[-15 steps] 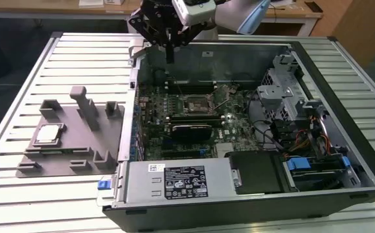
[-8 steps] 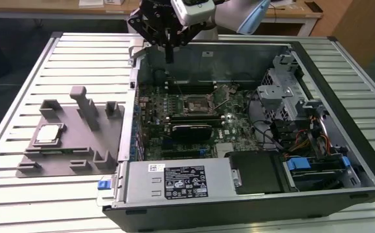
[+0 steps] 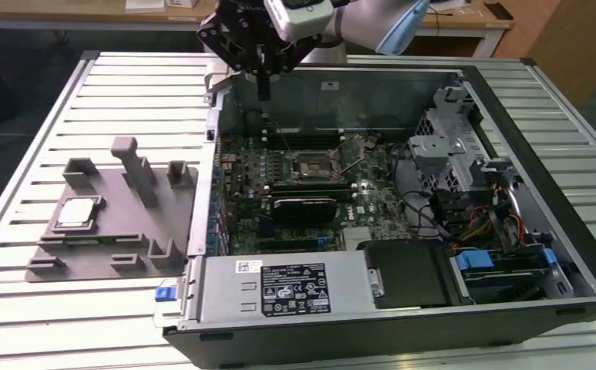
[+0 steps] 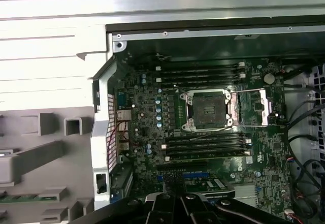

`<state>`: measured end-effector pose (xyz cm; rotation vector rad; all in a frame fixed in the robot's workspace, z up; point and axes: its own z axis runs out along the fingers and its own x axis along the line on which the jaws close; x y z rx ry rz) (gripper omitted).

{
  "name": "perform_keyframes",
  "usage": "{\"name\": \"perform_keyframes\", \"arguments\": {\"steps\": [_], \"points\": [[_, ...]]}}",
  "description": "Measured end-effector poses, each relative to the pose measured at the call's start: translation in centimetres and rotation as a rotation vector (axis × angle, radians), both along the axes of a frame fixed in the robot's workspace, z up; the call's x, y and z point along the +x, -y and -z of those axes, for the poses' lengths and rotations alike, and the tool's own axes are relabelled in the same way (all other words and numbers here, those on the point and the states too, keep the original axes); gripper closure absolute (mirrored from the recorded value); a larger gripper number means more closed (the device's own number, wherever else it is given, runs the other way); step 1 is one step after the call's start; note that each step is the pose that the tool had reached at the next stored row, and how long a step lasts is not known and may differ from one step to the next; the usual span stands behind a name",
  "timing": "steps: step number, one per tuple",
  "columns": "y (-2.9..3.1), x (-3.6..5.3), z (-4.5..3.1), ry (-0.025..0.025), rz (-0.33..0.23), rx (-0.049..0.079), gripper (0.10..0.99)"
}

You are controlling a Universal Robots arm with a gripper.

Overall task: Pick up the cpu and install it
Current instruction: 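Reach for the cpu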

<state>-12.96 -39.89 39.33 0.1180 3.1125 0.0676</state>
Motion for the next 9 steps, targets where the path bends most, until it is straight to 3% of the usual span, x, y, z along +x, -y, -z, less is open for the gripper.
{"name": "perform_keyframes", "arguments": {"steps": [9], "points": [[0.00, -0.72, 0.01, 0.0000, 0.000, 0.000, 0.980]]}}
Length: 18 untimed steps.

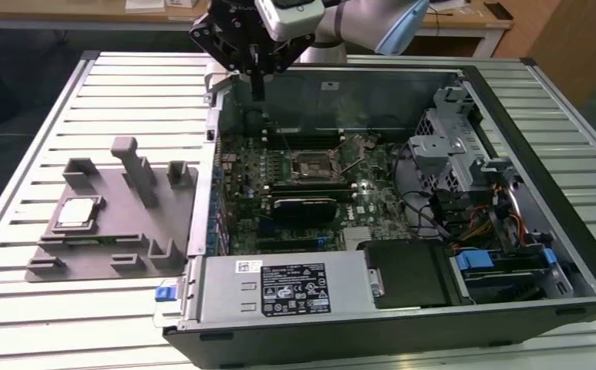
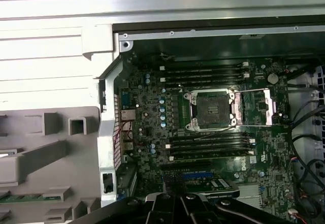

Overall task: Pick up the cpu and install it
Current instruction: 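Reach for the cpu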

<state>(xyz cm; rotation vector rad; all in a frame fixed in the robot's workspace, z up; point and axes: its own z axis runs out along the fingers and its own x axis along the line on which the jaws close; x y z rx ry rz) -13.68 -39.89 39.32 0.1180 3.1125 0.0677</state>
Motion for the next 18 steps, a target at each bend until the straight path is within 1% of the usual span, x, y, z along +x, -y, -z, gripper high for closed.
{"name": "perform_keyframes", "arguments": {"steps": [9, 18], "points": [[0.00, -0.44, 0.00, 0.0000, 0.000, 0.000, 0.980], [0.00, -1.08, 0.01, 0.0000, 0.000, 0.000, 0.980]]}}
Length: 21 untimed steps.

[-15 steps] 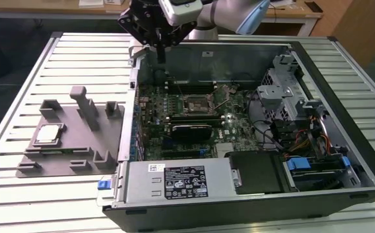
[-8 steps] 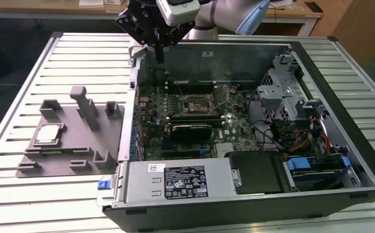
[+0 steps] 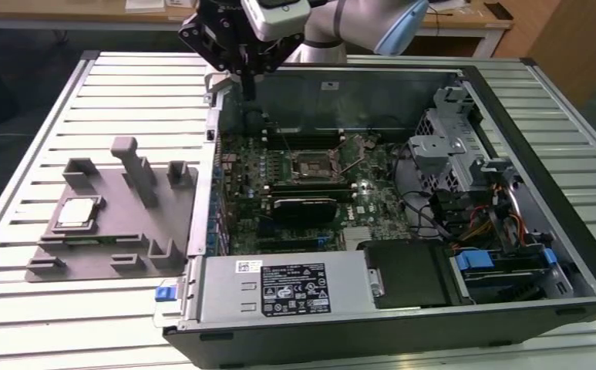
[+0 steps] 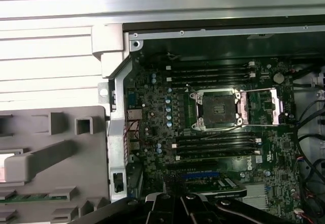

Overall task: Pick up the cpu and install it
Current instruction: 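Reach for the cpu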

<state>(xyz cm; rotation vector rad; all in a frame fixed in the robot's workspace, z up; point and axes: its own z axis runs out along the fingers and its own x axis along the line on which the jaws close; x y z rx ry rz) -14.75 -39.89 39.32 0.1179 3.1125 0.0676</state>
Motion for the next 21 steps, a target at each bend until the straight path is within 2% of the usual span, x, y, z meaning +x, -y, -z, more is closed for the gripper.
{"name": "perform_keyframes", "arguments": {"steps": [21], "points": [[0.00, -1.40, 0.01, 0.0000, 0.000, 0.000, 0.980]]}}
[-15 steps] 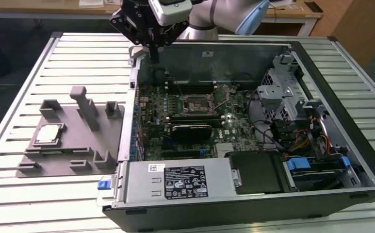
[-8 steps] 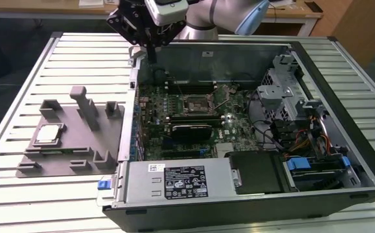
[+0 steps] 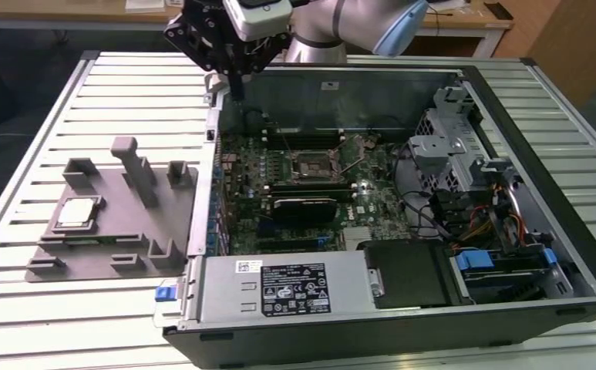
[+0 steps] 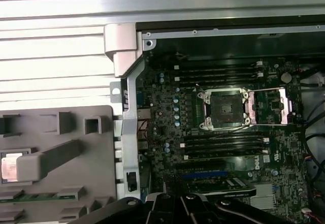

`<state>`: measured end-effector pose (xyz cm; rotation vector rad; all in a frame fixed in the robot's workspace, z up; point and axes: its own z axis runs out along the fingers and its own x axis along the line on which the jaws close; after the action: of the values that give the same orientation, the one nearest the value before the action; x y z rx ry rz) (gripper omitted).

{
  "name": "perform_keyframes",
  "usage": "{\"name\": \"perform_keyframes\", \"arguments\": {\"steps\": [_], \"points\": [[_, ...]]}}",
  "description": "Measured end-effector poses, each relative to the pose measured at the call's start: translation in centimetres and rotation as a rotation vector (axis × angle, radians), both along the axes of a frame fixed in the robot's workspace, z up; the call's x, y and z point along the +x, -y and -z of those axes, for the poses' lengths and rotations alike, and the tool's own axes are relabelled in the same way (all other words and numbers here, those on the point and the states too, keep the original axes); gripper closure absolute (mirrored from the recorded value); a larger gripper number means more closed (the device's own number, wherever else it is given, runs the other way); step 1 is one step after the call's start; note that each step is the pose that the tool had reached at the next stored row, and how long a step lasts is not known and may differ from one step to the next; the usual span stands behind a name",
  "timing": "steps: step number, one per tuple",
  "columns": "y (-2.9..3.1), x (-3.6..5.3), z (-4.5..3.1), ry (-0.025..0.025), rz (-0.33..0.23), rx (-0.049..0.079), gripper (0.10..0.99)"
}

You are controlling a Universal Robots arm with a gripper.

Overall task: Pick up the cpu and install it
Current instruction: 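Reach for the cpu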

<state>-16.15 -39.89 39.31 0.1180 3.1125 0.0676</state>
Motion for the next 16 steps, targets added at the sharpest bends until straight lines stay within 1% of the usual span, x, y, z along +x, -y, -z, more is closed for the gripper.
{"name": "perform_keyframes", "arguments": {"steps": [9, 10, 16], "points": [[0.00, -0.68, 0.01, 0.0000, 0.000, 0.000, 0.980], [0.00, -2.58, 0.08, 0.0000, 0.000, 0.000, 0.980], [0.00, -3.72, 0.18, 0.0001, 0.000, 0.000, 0.980]]}}
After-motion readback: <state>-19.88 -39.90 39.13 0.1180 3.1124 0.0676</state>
